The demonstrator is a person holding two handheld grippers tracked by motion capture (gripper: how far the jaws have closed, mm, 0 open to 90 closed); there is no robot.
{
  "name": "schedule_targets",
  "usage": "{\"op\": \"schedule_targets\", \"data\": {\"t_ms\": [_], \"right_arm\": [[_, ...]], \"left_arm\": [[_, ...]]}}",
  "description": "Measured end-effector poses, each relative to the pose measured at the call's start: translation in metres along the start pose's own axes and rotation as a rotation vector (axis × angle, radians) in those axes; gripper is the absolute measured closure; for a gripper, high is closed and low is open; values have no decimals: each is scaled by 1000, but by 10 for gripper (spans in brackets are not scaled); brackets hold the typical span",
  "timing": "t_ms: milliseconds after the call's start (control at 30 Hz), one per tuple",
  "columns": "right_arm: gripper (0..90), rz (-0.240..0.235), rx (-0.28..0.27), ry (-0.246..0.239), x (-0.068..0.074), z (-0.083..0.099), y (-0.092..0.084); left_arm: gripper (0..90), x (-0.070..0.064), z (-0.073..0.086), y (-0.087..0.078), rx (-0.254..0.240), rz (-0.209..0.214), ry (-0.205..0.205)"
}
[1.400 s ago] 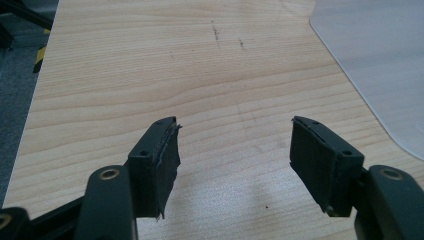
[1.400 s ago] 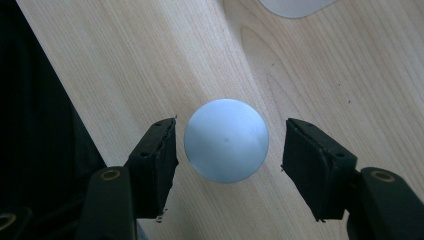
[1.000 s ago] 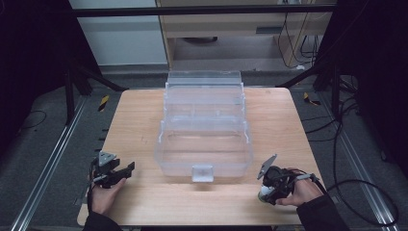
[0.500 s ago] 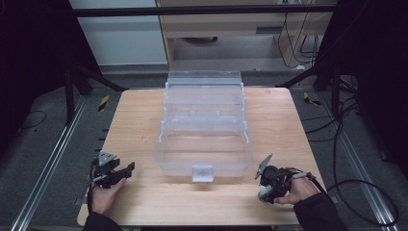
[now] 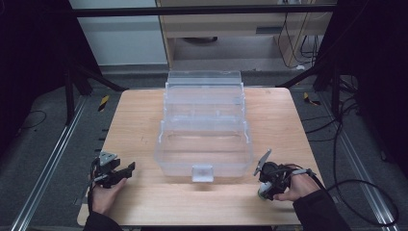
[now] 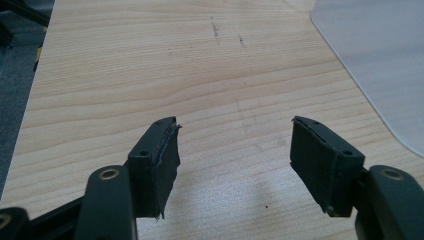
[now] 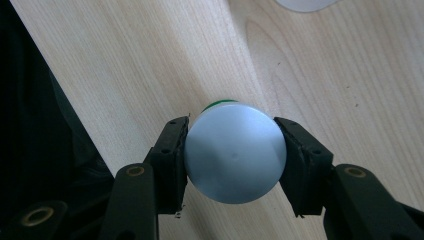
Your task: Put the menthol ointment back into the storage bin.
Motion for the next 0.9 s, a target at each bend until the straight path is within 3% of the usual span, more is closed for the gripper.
{"op": "schedule_targets", "data": {"t_ms": [900], "right_arm": [[504,49,-158,74,-17,-23,-56]], "left_arm": [[358,-1,1,1,7,5,5]]}}
Point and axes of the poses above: each handheld gripper's, and its own axes: y roughly forward along the jaws, z roughly out of its underside, x roughly to its left, the point moved 7 cm from there along y, roughly forward along the jaws, and after that the axes turned 3 degrees about -y, right-handed, at the moved point
